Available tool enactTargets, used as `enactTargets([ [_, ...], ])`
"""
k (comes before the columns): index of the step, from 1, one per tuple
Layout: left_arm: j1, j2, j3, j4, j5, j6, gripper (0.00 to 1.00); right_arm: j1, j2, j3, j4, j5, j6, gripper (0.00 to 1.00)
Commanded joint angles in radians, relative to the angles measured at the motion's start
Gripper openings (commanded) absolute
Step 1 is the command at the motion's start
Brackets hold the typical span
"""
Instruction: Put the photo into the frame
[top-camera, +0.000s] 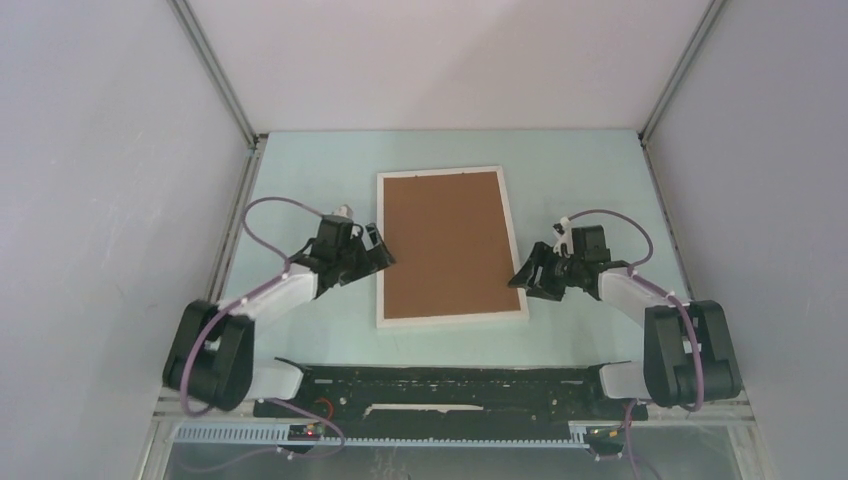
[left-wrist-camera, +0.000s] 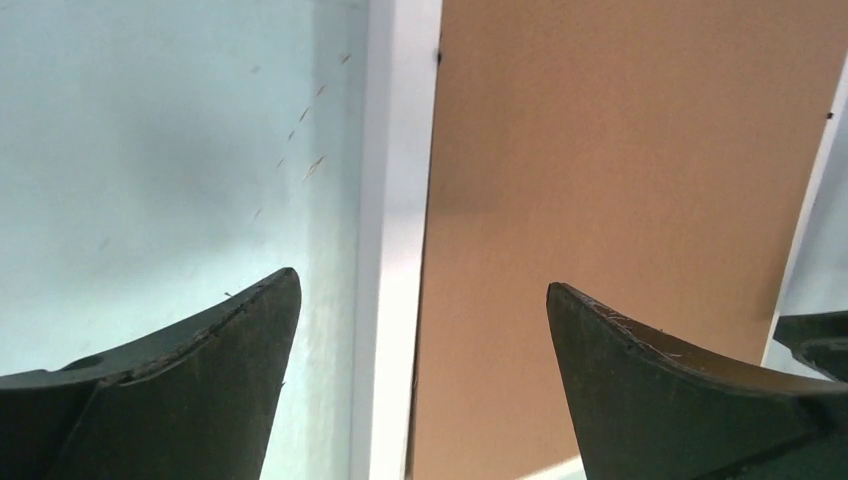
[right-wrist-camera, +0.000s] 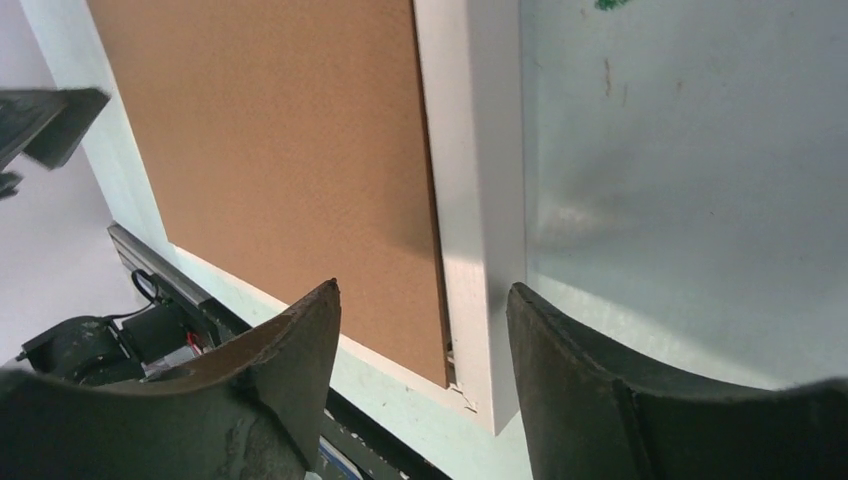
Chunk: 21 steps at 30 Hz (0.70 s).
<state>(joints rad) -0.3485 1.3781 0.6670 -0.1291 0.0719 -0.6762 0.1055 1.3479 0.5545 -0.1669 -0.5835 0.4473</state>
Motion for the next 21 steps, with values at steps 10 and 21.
enactTargets([
  [10, -0.048, -0.286, -0.119, -0.123, 0.105, -0.061, 1.00, 0.039, 0.098, 0.056, -0.074, 0.060, -0.031, 0.29],
  [21, -0.142, -0.300, -0.142, -0.105, 0.070, -0.096, 1.00, 0.044, 0.111, 0.068, -0.087, 0.043, -0.046, 0.35],
])
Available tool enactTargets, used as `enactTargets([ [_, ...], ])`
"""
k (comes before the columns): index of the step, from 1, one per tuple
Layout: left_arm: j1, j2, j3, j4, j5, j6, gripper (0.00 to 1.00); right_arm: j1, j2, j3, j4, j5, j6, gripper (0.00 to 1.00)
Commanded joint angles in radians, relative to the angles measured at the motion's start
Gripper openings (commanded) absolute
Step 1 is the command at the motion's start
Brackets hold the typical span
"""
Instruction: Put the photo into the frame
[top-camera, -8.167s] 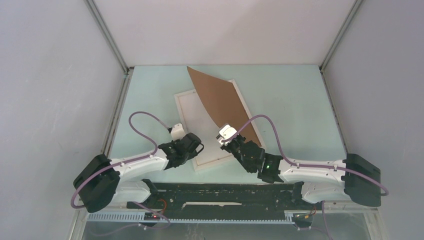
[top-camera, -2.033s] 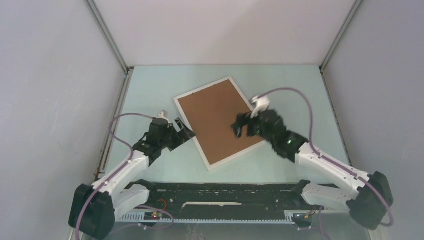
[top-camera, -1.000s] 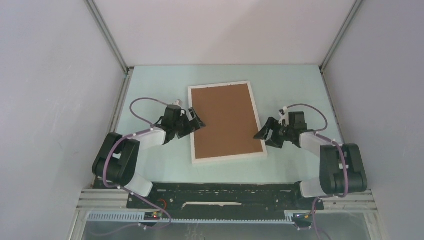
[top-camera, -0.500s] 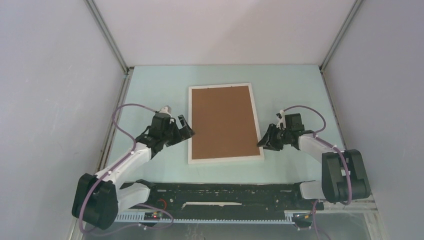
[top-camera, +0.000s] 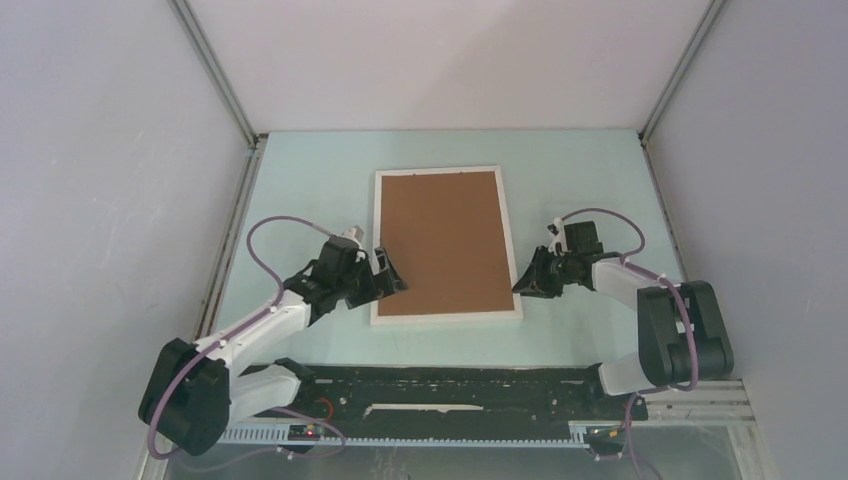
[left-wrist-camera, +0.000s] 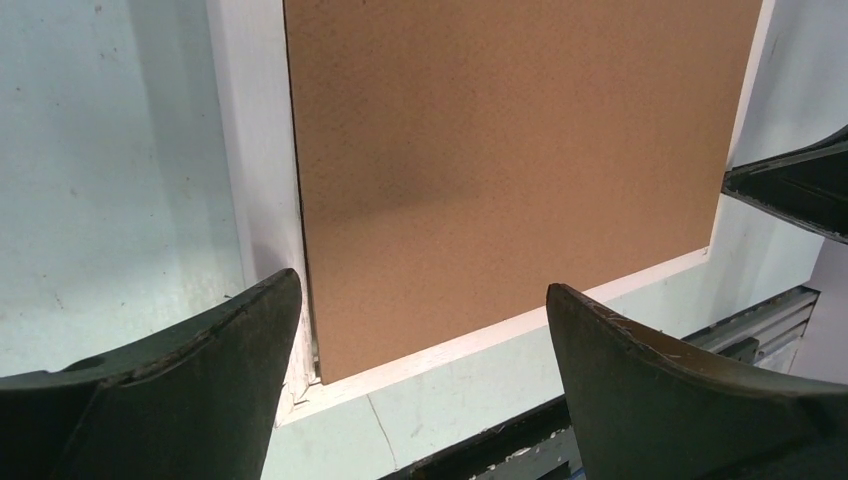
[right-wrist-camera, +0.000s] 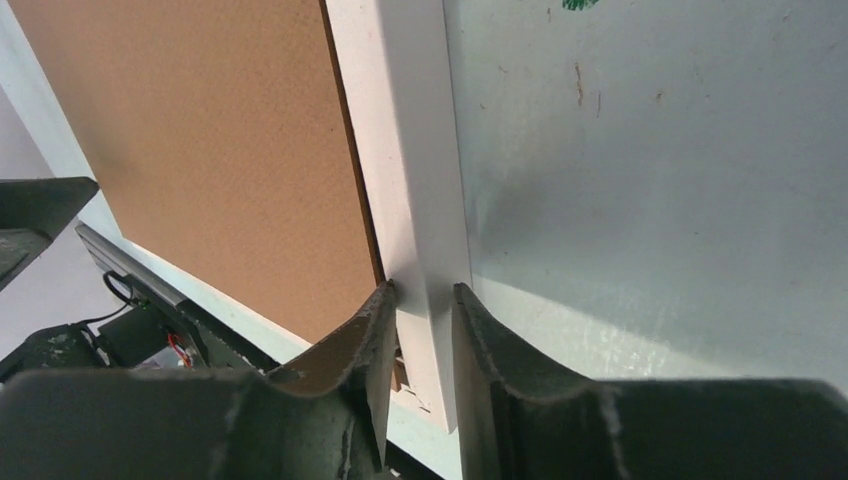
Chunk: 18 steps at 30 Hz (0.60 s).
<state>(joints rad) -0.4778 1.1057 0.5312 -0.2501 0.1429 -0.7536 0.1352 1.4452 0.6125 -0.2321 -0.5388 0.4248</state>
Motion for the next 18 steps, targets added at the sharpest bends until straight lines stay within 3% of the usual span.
enactTargets([
  [1, -0.016, -0.028, -0.005, 0.014, 0.003, -0.023, 1.00, 0.014, 0.009, 0.010, -0.024, -0.008, -0.027, 0.39],
  [4, -0.027, -0.020, -0.006, 0.013, 0.020, -0.039, 1.00, 0.013, -0.004, 0.010, -0.036, -0.019, -0.034, 0.45],
  [10, -0.033, -0.041, -0.018, -0.028, -0.081, -0.055, 1.00, 0.006, -0.015, 0.010, -0.053, -0.021, -0.028, 0.45],
  [18, -0.033, -0.064, -0.046, -0.008, -0.059, -0.074, 1.00, -0.013, -0.145, 0.010, -0.144, -0.027, -0.026, 0.51],
])
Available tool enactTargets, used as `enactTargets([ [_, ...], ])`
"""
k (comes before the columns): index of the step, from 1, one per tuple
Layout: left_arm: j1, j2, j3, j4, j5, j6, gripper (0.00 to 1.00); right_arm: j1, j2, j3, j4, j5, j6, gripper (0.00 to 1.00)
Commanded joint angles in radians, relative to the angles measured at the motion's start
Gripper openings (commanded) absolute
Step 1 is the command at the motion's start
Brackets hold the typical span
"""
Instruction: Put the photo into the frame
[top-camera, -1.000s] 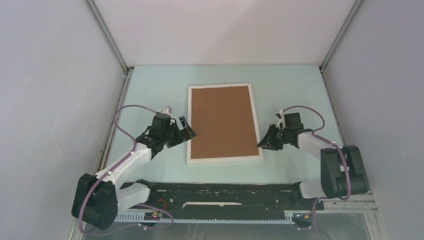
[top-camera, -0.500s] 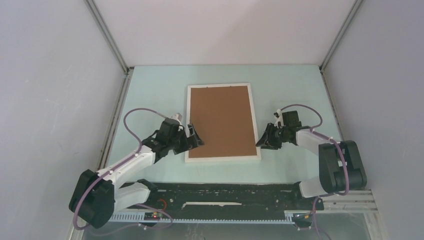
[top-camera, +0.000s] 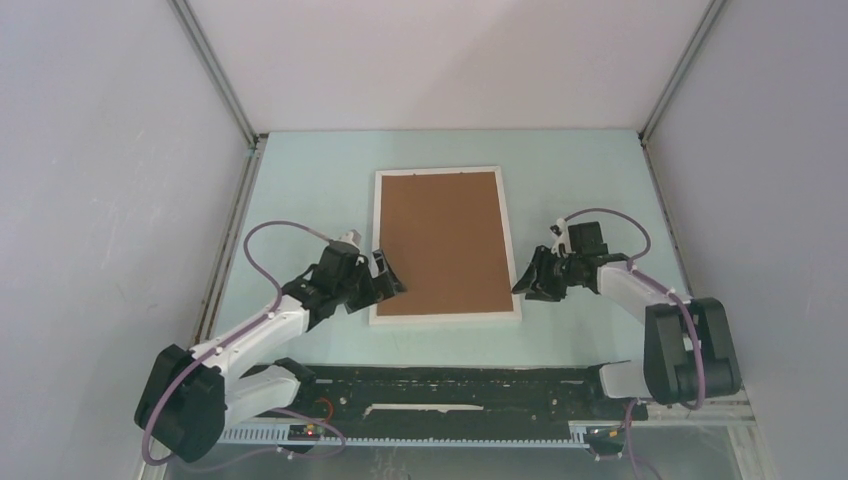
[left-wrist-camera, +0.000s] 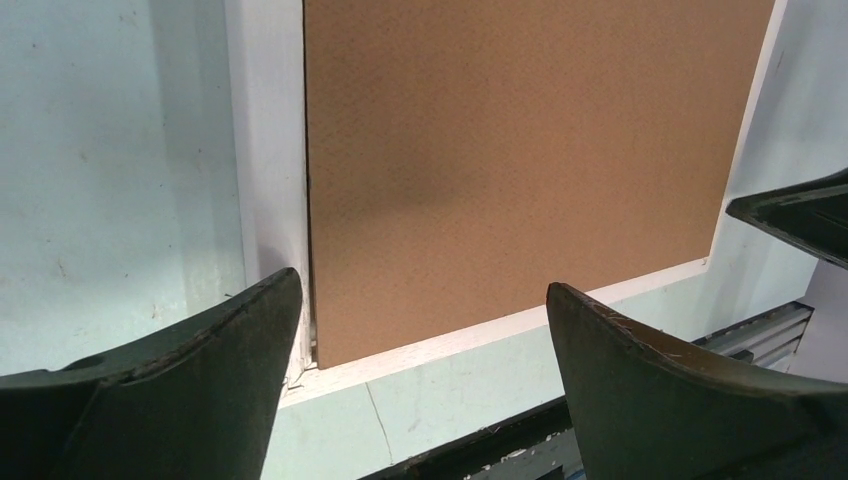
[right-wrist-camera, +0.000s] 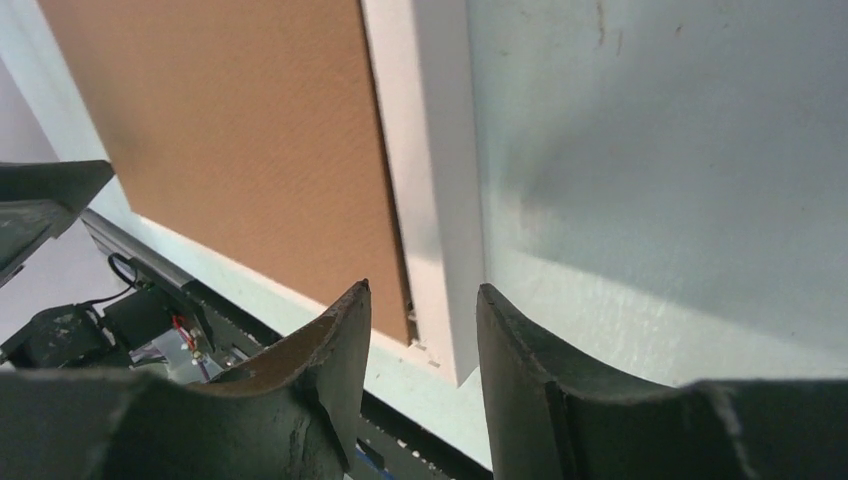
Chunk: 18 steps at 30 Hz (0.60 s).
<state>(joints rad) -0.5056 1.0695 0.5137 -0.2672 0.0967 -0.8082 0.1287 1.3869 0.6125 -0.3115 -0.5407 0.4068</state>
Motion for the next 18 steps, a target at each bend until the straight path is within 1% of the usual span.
enactTargets([
  [1, -0.006, -0.028, -0.028, 0.010, -0.012, -0.020, 1.00, -0.004, -0.102, 0.010, -0.079, -0.031, -0.009, 0.50],
  [7, -0.005, -0.021, -0.033, 0.005, -0.016, -0.029, 1.00, 0.075, -0.140, 0.010, -0.090, -0.038, 0.025, 0.48],
  [12, -0.005, -0.078, -0.052, -0.024, -0.069, -0.036, 1.00, 0.084, -0.124, 0.010, -0.081, -0.014, 0.029, 0.44],
  [15, -0.005, -0.078, -0.057, -0.020, -0.064, -0.037, 1.00, 0.086, -0.102, 0.010, -0.073, -0.009, 0.025, 0.44],
  [18, -0.005, -0.049, -0.066, 0.031, -0.025, -0.045, 1.00, 0.094, -0.072, 0.009, -0.053, -0.012, 0.026, 0.44],
])
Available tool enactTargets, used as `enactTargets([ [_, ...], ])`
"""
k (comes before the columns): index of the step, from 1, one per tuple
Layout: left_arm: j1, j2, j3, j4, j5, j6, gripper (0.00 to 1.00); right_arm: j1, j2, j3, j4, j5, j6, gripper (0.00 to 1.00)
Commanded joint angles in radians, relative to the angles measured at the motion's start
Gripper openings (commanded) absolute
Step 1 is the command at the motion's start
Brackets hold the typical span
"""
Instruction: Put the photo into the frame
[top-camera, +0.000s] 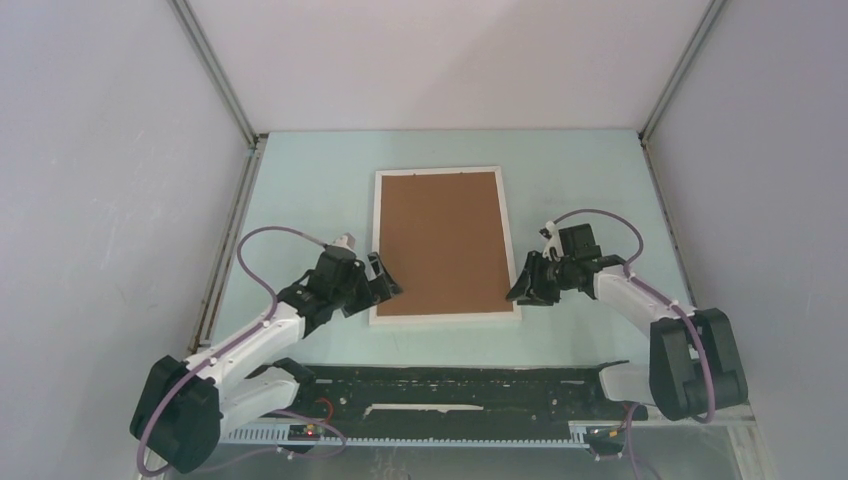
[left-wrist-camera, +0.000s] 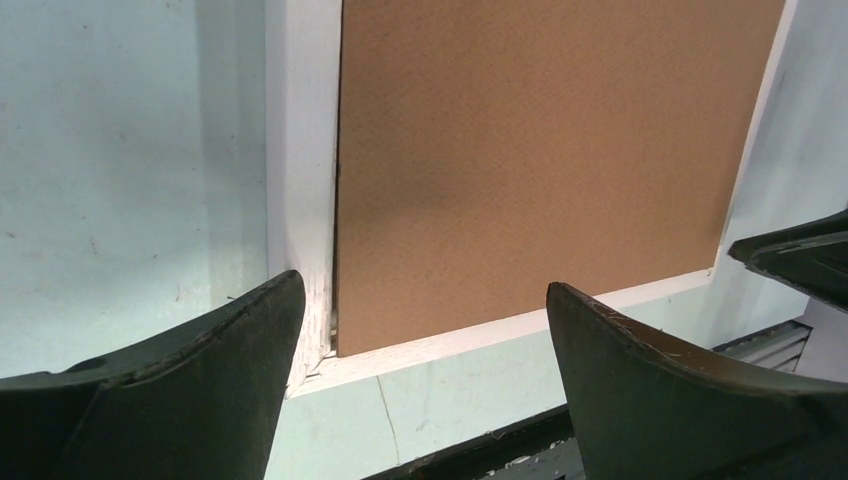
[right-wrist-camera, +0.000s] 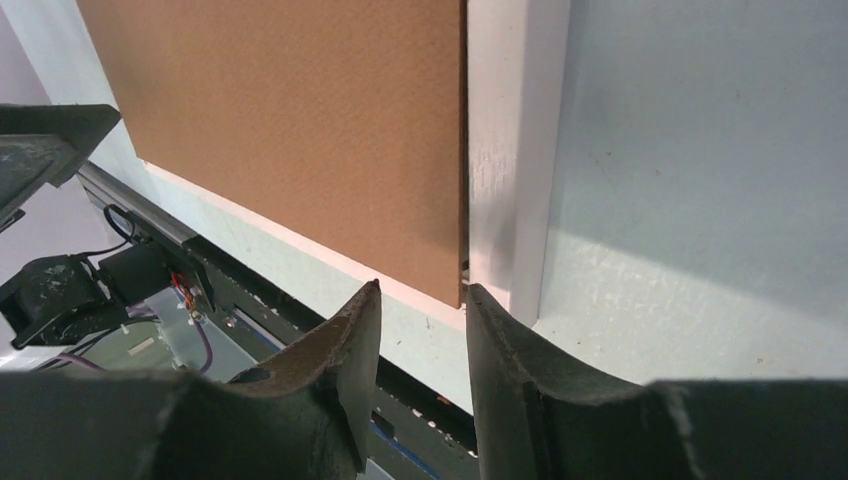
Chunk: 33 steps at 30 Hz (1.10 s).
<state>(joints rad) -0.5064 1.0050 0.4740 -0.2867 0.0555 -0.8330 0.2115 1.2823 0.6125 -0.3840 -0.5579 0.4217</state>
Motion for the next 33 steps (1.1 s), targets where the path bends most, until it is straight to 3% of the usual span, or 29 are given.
enactTargets([
  [1, -0.004, 0.025, -0.031, 0.074, 0.033, -0.026, 1.00, 0.016, 0.042, 0.008, 0.031, 0.007, 0.015, 0.44],
  [7, -0.007, 0.075, -0.031, 0.174, 0.117, -0.043, 1.00, 0.034, 0.093, 0.007, 0.105, -0.038, 0.047, 0.43],
  [18, -0.030, -0.113, -0.032, 0.221, 0.053, -0.053, 1.00, 0.046, -0.067, 0.007, 0.163, -0.069, 0.125, 0.42],
  [27, -0.037, 0.006, -0.029, 0.233, 0.041, -0.052, 1.00, 0.046, 0.005, 0.007, 0.219, -0.030, 0.135, 0.42],
  [33, -0.038, 0.075, -0.009, 0.211, -0.087, -0.025, 1.00, 0.070, 0.090, 0.008, 0.301, 0.065, 0.114, 0.42],
])
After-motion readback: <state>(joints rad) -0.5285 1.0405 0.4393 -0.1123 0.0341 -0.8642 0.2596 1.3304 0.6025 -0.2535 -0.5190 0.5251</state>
